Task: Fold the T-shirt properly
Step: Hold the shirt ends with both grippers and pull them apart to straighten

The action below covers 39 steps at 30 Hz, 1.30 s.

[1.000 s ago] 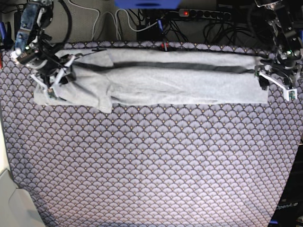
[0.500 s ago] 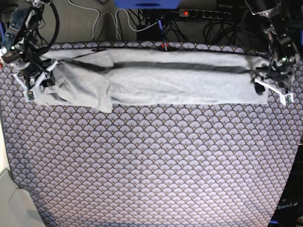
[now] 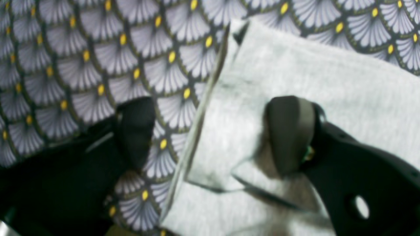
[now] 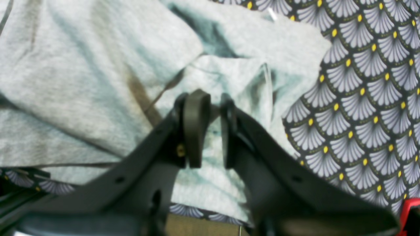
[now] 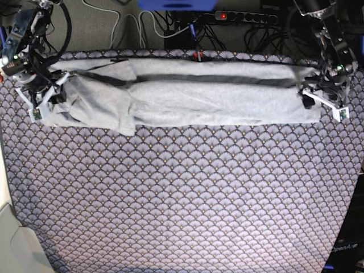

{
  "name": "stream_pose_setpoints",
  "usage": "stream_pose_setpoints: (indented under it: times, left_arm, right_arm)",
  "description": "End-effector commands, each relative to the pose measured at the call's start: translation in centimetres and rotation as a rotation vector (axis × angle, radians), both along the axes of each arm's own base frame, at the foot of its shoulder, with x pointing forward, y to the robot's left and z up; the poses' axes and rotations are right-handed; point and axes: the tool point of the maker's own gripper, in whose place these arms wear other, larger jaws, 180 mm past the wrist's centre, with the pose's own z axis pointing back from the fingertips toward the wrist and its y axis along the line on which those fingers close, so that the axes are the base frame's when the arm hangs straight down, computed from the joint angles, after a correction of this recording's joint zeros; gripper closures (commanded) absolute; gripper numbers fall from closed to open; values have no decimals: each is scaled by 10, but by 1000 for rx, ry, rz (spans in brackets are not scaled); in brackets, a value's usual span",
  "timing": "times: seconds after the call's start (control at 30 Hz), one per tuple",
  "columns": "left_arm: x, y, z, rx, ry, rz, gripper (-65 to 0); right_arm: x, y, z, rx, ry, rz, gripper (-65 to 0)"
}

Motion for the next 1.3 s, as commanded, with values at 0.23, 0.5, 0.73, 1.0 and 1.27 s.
stream_pose_setpoints:
  times: [0.23,0.5,0.73,1.0,1.27]
  left_arm:
    - [-6,4,-1,10,55,-6,-529]
    - [-7,3,-4,5,62,-7,-527]
    - [-18,-5,-25,-40,108,-26,-526]
    - [-11,-20,-25,-59,106,-145,-527]
    - [-11,-18,-24,-53,100,-141,-527]
  right_arm:
    - [9,-2,11,-5,-44,3,-87]
    - [9,-2,11,-3,-44,3,-87]
    - [9,-1,11,-3,-44,4,-87]
    - [9,-1,11,-1,-44,4,-87]
    - [9,-1,11,-1,-44,4,-87]
